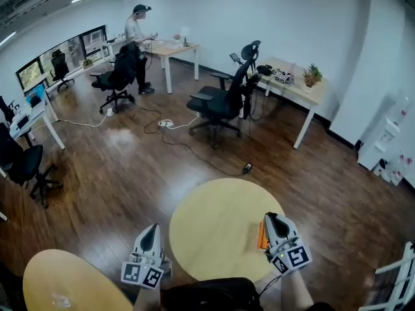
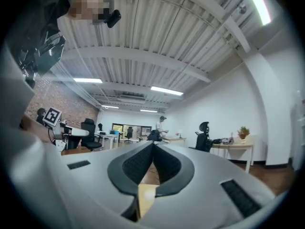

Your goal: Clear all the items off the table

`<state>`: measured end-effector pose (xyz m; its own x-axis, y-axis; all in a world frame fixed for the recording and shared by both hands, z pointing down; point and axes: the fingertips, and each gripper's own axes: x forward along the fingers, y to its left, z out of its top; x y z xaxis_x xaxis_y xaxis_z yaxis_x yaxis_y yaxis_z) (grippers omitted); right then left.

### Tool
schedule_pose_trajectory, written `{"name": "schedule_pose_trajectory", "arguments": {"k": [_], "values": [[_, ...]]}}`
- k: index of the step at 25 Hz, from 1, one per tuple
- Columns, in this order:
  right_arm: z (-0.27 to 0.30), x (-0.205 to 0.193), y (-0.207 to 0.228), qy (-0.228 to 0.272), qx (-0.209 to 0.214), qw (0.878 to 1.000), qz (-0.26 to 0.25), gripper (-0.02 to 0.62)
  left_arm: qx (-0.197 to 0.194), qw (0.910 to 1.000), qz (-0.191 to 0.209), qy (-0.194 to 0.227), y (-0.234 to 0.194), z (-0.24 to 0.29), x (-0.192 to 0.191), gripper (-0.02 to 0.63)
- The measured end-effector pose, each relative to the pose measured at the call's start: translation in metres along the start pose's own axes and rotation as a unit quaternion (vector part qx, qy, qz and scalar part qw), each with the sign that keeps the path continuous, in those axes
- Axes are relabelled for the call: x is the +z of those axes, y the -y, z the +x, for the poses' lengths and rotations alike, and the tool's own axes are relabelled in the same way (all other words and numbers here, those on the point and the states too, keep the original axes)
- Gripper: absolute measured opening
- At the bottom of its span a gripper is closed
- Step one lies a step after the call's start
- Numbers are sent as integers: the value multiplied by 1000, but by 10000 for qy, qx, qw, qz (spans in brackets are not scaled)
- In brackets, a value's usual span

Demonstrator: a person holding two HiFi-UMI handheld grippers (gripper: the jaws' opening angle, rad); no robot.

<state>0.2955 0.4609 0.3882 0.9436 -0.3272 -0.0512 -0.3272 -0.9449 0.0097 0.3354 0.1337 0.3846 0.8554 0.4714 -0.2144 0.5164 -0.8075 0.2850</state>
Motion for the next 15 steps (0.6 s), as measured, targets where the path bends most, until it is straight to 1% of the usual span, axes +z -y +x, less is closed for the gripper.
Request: {"name": "schedule_pose_trajectory", "arguments": {"k": [3,6,8,10,13,15], "values": [[-25,-7,43,-46,-776,9969,72,2,-598,9978,-64,-281,27,41,-21,-8],[-47,-15,68,-132,-1464,9891,105,2,-1048,9934,-42,-467,41,68,-36,-8],[-55,-14,72,-108,-1744,9846,101,2,-1266,9906,-42,-519,44,83,-38,-8],[-63,-9,71,-70,-1918,9814,52,2,-1461,9875,-62,-579,49,98,-39,-8],[-73,-11,74,-147,-2179,9759,-49,2,-1756,9823,-134,-640,60,113,-47,-8],[-78,-14,77,-199,-2425,9699,-93,2,-1899,9787,-158,-761,63,118,-56,-8]]}}
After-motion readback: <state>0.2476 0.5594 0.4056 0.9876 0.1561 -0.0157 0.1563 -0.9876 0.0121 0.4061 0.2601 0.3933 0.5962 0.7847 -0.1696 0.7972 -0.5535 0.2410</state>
